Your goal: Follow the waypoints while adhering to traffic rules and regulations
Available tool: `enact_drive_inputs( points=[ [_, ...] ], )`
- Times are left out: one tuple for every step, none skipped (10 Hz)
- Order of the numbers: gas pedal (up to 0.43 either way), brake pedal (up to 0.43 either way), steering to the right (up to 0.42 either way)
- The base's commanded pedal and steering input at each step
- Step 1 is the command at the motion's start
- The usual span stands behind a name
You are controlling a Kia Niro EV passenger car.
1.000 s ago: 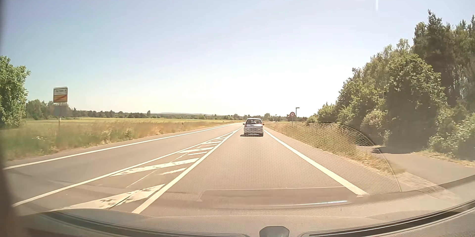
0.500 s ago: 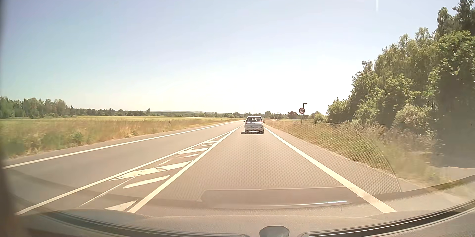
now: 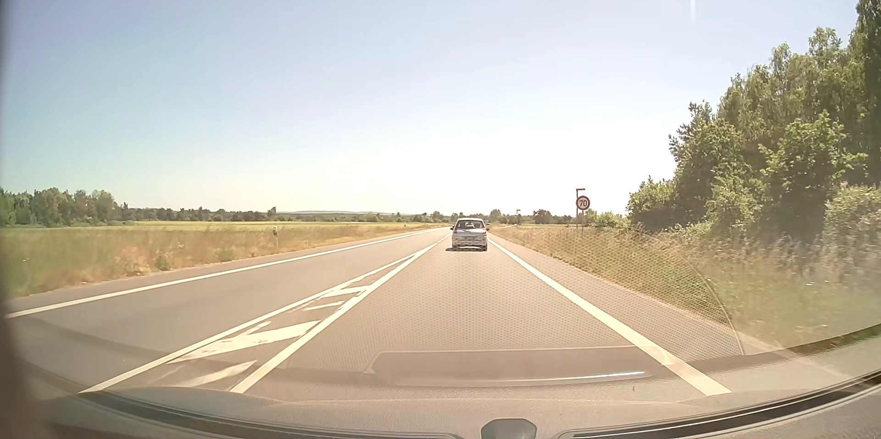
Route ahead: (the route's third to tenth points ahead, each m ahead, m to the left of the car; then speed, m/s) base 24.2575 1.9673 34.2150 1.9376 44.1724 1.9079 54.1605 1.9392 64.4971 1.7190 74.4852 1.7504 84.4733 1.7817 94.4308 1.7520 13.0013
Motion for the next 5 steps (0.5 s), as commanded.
enact_drive_inputs(
  points=[
    [0.047, 0.030, 0.000],
    [0.047, 0.030, 0.000],
    [0.047, 0.030, 0.000],
    [0.059, 0.030, 0.000],
    [0.059, 0.030, 0.000]
  ],
)
